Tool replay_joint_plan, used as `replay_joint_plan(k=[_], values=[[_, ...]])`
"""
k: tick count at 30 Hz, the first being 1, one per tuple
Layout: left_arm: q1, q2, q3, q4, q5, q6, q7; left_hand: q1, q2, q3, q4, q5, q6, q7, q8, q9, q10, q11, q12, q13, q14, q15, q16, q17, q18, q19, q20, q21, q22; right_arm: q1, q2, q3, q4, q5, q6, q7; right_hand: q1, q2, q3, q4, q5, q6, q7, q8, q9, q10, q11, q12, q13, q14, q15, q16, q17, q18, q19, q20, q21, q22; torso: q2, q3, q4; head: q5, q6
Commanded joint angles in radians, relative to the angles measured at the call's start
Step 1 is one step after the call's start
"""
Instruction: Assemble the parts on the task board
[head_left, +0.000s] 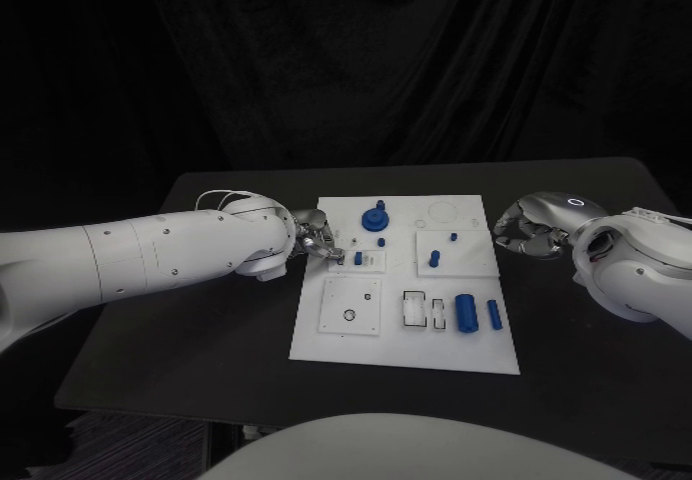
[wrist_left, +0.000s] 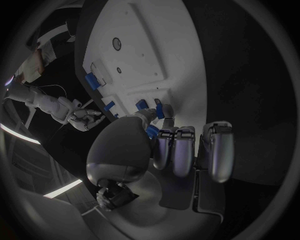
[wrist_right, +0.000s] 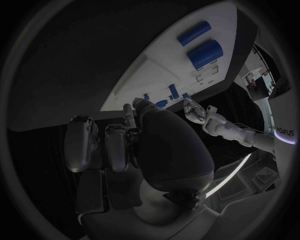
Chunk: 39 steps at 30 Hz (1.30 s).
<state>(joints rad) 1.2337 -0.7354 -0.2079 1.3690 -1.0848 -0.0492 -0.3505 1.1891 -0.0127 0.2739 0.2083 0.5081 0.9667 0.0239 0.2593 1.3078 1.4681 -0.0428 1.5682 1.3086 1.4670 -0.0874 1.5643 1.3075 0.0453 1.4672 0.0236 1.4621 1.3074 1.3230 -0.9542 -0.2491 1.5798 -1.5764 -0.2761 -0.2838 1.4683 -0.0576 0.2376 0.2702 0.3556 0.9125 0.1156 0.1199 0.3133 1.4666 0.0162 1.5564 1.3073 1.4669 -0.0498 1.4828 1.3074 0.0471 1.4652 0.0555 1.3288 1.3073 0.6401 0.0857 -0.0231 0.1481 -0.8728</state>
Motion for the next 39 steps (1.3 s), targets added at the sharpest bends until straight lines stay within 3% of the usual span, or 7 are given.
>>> replay_joint_plan(k=[1, 29, 32, 33, 34, 35, 39], values=[[-0.008, 0.004, -0.003, 0.006, 0.002, 0.013, 0.006, -0.001, -0.006, 0.004, 0.001, -0.005, 0.004, -0.003, -0.006, 0.023, 0.103, -0.006, 0.003, 0.262, 0.104, -0.009, 0.006, 0.263, -0.004, 0.012, -0.007, -0.007, 0.160, -0.002, 0.000, 0.001, 0.000, -0.002, 0.003, -0.012, 0.003, 0.009, 0.004, -0.001, 0.005, 0.001, 0.002, -0.007, -0.001, 0.072, 0.009, -0.005, 0.233, 0.081, 0.006, -0.007, 0.185, 0.010, 0.010, 0.009, -0.007, 0.186, 0.000, 0.0005, -0.0005, 0.001, 0.000], [-0.011, 0.000, -0.003, 0.018, 0.002, 0.020, -0.003, -0.010, -0.009, 0.016, 0.004, -0.021, 0.001, 0.000, -0.012, 0.022, 0.103, -0.004, 0.003, 0.262, 0.104, -0.008, 0.006, 0.263, -0.004, 0.011, -0.006, -0.009, 0.159, -0.003, 0.005, 0.001, -0.002, -0.002, 0.011, -0.017, 0.003, 0.008, 0.005, -0.001, 0.006, 0.002, 0.002, -0.007, -0.001, 0.071, 0.010, -0.006, 0.232, 0.081, 0.007, -0.007, 0.184, 0.011, 0.009, 0.009, -0.010, 0.186, 0.000, 0.0001, 0.0009, 0.003, 0.000], [-0.011, 0.001, -0.003, 0.018, 0.002, 0.017, -0.001, -0.044, -0.006, 0.017, 0.024, -0.170, 0.006, 0.006, -0.027, 0.015, 0.103, 0.001, 0.003, 0.262, 0.104, -0.003, 0.006, 0.263, -0.004, 0.011, -0.002, -0.011, 0.160, -0.004, 0.006, 0.001, -0.002, -0.002, 0.012, -0.018, 0.003, 0.008, 0.005, -0.001, 0.006, 0.002, 0.002, -0.007, -0.001, 0.071, 0.010, -0.006, 0.232, 0.081, 0.007, -0.007, 0.184, 0.011, 0.009, 0.009, -0.010, 0.186, -0.001, 0.0003, 0.0010, 0.003, 0.000], [-0.011, 0.001, -0.003, 0.017, 0.002, 0.016, -0.001, -0.045, -0.006, 0.017, 0.024, -0.174, 0.006, 0.006, -0.027, 0.015, 0.103, 0.001, 0.003, 0.262, 0.104, -0.003, 0.006, 0.263, -0.004, 0.011, -0.002, -0.011, 0.160, -0.004, 0.006, 0.001, -0.003, -0.002, 0.012, -0.018, 0.003, 0.008, 0.005, -0.001, 0.006, 0.002, 0.002, -0.007, -0.001, 0.071, 0.010, -0.006, 0.232, 0.081, 0.007, -0.007, 0.184, 0.011, 0.009, 0.009, -0.010, 0.186, -0.001, 0.0006, 0.0011, 0.003, 0.000], [-0.011, 0.001, -0.003, 0.017, 0.002, 0.014, 0.000, -0.066, -0.003, 0.006, 0.040, -0.240, 0.003, 0.011, -0.040, 0.007, 0.103, 0.006, 0.003, 0.262, 0.104, 0.000, 0.006, 0.263, -0.004, 0.011, 0.001, -0.011, 0.161, -0.004, 0.006, 0.001, -0.003, -0.002, 0.013, -0.018, 0.003, 0.008, 0.005, -0.001, 0.006, 0.002, 0.002, -0.007, -0.001, 0.071, 0.010, -0.006, 0.232, 0.081, 0.007, -0.007, 0.184, 0.011, 0.009, 0.009, -0.010, 0.186, -0.001, 0.0007, 0.0010, 0.003, 0.000], [-0.011, 0.002, -0.003, 0.017, 0.002, 0.012, 0.001, -0.083, -0.005, -0.009, 0.052, -0.272, 0.005, 0.015, -0.050, 0.000, 0.103, 0.009, 0.003, 0.262, 0.104, 0.003, 0.006, 0.263, -0.004, 0.011, 0.003, -0.012, 0.161, -0.004, 0.006, 0.001, -0.003, -0.002, 0.013, -0.018, 0.003, 0.008, 0.005, -0.001, 0.006, 0.002, 0.002, -0.007, -0.001, 0.071, 0.010, -0.006, 0.232, 0.081, 0.007, -0.007, 0.184, 0.011, 0.009, 0.009, -0.010, 0.186, -0.001, 0.0007, 0.0007, 0.003, 0.000], [-0.011, 0.003, -0.003, 0.014, 0.002, 0.008, 0.002, -0.134, -0.010, -0.062, 0.078, -0.329, 0.008, 0.024, -0.077, -0.023, 0.103, 0.018, 0.003, 0.262, 0.104, 0.011, 0.006, 0.263, -0.003, 0.011, 0.011, -0.014, 0.162, -0.004, 0.006, 0.001, -0.003, -0.002, 0.015, -0.018, 0.003, 0.008, 0.005, -0.001, 0.006, 0.002, 0.002, -0.007, -0.001, 0.071, 0.010, -0.006, 0.232, 0.081, 0.007, -0.007, 0.184, 0.011, 0.009, 0.009, -0.010, 0.186, -0.001, 0.0001, 0.0004, 0.005, 0.000]])
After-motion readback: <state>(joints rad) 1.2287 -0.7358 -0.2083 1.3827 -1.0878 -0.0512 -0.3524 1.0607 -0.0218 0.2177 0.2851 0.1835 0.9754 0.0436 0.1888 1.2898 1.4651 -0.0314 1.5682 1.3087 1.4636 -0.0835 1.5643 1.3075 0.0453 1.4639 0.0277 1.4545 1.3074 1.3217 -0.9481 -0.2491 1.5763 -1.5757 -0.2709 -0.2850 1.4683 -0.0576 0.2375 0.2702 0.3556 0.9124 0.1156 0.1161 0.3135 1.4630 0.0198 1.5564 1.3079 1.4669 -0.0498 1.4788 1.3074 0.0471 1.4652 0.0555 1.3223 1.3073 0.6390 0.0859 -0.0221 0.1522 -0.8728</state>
